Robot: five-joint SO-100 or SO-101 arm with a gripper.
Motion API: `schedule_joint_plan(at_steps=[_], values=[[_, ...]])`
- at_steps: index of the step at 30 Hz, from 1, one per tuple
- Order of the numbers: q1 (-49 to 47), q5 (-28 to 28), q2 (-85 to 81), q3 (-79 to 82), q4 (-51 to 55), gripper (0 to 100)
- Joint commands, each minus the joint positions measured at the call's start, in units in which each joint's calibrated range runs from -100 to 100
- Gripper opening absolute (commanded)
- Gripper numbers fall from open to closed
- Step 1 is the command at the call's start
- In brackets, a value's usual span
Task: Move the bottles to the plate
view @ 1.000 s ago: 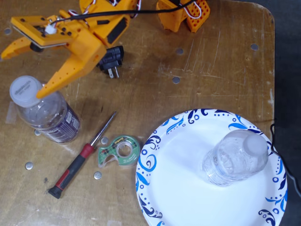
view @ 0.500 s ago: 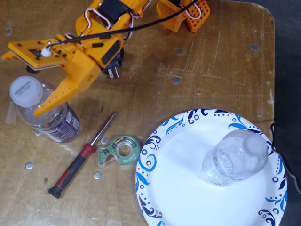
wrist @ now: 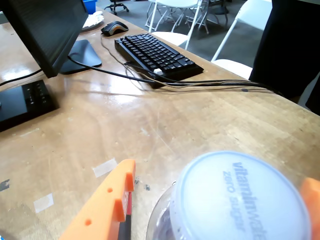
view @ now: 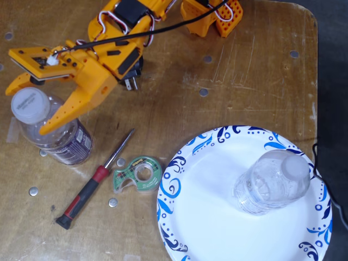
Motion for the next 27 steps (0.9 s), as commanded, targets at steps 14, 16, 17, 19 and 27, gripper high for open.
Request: schedule_joint_plan(at_steps=[14,16,17,19,27], values=[[1.84,0.27,3.34,-0.5,-2.62,30],[1.73,0.21,3.42,0.04,-4.45,30],[1.73,0.21,3.42,0.13,-4.62,30],[1.73,0.21,3.42,0.13,-5.15,30],[1.84,-0.1,3.51,0.13,-5.06,29]])
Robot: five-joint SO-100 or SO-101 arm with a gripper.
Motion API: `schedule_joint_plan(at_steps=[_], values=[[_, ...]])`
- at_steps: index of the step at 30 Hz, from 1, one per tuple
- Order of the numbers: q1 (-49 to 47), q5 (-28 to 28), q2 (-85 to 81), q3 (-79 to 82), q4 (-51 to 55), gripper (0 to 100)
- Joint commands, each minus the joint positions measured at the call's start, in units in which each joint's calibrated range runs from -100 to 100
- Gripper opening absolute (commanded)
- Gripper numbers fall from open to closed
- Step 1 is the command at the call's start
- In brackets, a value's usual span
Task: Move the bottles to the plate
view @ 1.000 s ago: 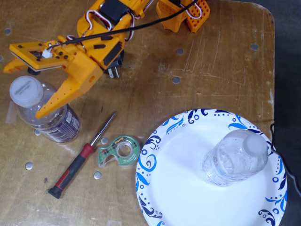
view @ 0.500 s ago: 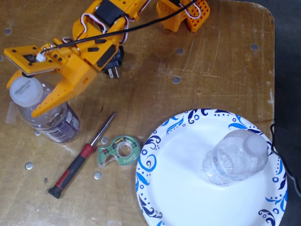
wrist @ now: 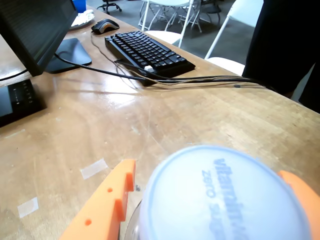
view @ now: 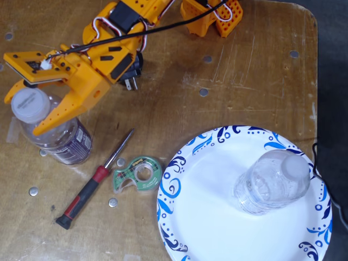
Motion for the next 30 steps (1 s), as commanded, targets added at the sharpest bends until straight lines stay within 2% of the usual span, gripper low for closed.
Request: schedule_joint_plan(at_steps=[1,7,12,15,20,27,30], values=[[0.32,-0.1,-0.19,-0.23,-0.63,29],[0.75,-0.2,-0.19,0.68,-1.06,28],[2.91,-0.1,-0.35,0.95,-1.06,13],[4.63,0.16,-0.44,0.77,-1.15,9],[4.96,0.27,-0.94,-0.23,-1.24,8],[2.69,0.42,-3.39,-1.22,-9.94,8],[1.29,0.42,-5.83,-1.94,-10.55,8]])
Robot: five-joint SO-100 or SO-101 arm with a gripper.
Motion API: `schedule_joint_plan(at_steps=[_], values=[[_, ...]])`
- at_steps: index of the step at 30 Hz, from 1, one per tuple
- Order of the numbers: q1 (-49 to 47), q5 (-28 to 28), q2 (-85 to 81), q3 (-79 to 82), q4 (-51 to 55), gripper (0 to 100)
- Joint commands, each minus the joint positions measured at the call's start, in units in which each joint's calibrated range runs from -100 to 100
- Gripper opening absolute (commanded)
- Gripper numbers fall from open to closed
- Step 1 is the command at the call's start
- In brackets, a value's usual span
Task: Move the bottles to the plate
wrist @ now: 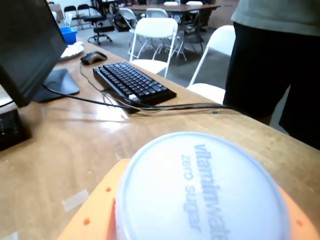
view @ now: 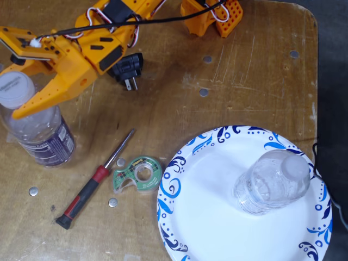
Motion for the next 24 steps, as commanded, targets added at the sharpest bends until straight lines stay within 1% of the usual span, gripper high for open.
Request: schedule_joint_plan(at_steps=[1,4,7,18,22,24], values=[[-2.58,0.16,-5.75,-3.83,-1.17,8],[-4.95,0.11,-7.53,-6.53,1.44,8],[-9.16,0.11,-8.87,-10.13,6.31,8],[-27.49,-0.46,-9.63,-26.71,29.46,8],[-32.34,-3.8,-9.55,-28.87,35.21,8],[-34.39,-4.32,-9.55,-28.69,35.55,8]])
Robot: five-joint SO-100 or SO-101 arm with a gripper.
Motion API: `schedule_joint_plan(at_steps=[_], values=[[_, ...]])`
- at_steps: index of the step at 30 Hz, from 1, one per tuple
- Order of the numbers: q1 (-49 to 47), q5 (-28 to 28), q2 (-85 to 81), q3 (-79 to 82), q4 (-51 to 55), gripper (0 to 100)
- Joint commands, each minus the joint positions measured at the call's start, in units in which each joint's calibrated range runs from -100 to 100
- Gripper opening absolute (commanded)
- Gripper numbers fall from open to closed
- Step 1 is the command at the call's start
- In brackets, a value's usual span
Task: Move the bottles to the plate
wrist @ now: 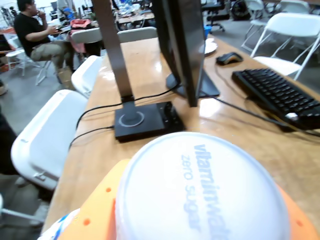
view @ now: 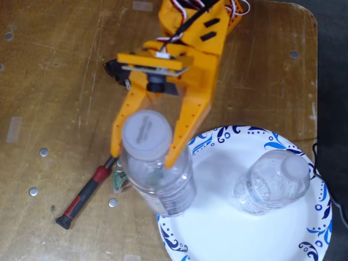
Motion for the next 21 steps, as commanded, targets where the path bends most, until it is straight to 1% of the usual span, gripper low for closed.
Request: schedule_joint_plan(at_steps=[1,10,12,15,21], values=[[-3.18,-0.89,-2.59,-3.33,1.09,8],[-8.14,-0.83,0.2,-0.27,0.91,8],[-8.25,0.26,1.46,-0.36,0.48,8],[-8.25,2.35,2.81,1.53,-3.53,8],[-9.97,2.92,3.23,7.12,-11.1,8]])
